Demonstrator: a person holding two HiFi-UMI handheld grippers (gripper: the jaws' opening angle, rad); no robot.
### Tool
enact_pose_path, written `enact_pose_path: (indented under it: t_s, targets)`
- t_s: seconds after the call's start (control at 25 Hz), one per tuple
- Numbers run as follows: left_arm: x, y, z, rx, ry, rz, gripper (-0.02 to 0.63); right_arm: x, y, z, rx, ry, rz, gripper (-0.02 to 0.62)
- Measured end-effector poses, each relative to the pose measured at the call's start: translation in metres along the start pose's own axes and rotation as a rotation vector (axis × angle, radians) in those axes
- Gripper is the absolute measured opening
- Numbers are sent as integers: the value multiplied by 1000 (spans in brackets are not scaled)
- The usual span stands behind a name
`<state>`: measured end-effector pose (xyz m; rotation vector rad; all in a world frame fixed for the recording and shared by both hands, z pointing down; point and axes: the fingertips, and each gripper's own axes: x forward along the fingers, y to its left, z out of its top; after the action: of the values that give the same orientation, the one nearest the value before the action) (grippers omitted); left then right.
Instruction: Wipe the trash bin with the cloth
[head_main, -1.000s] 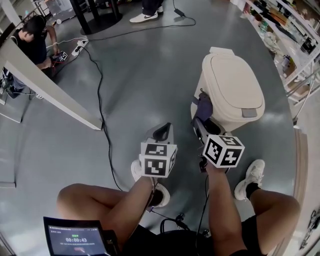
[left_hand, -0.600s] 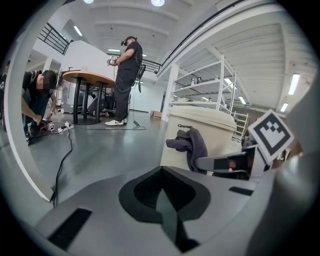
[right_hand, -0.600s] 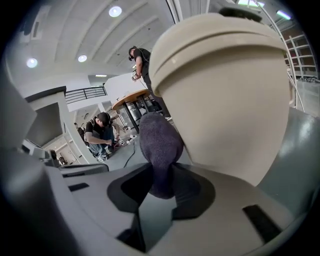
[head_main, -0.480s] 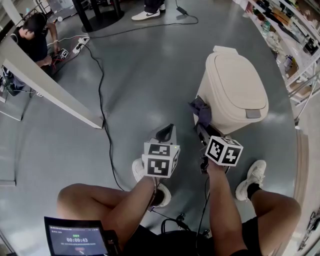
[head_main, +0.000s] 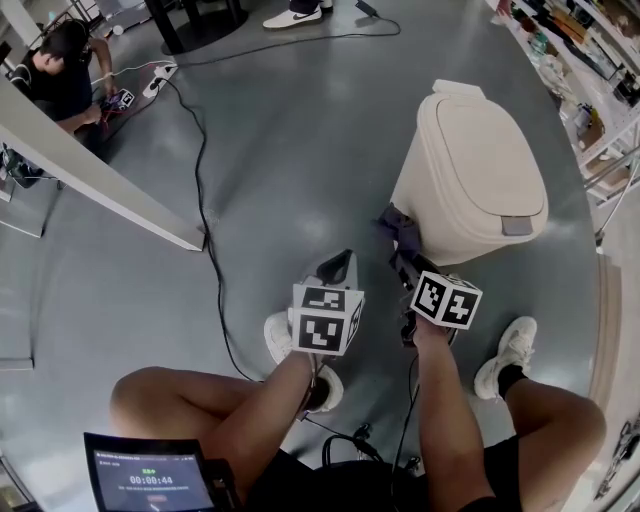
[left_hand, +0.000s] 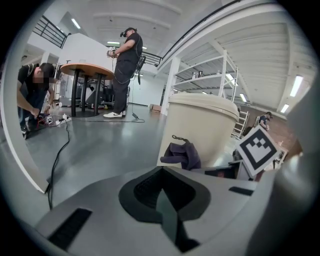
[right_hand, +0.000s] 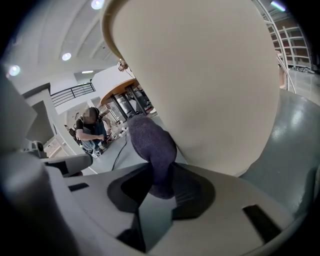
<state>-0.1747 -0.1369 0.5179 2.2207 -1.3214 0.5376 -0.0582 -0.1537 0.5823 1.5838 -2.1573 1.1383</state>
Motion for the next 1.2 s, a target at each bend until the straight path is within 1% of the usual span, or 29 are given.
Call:
enact_pose_path:
  t_s: [0.24,0.6,0.76,0.84,0.96,1.2]
  targets:
    - [26,10,-28,0,12,-19,-2,40,-27,-39,20,44,-21,109]
    - [29,4,-37,-13,62,-15,-2,50,-45,-62,38,117,-33,109]
    - [29,5,-41,-66,72,-25,-2,53,-48,-69,37,133,-36,109]
    - [29,6,-41,-85,70,-27,-2,53,-47,-69,37,128,-28,109]
    - [29,7,-41,-93,71,-25,-2,52,-39,-65,21,108,0,109]
    - [30,8,-37,-109,60,-28,-2,42,-6,-39,-83,56,51,109]
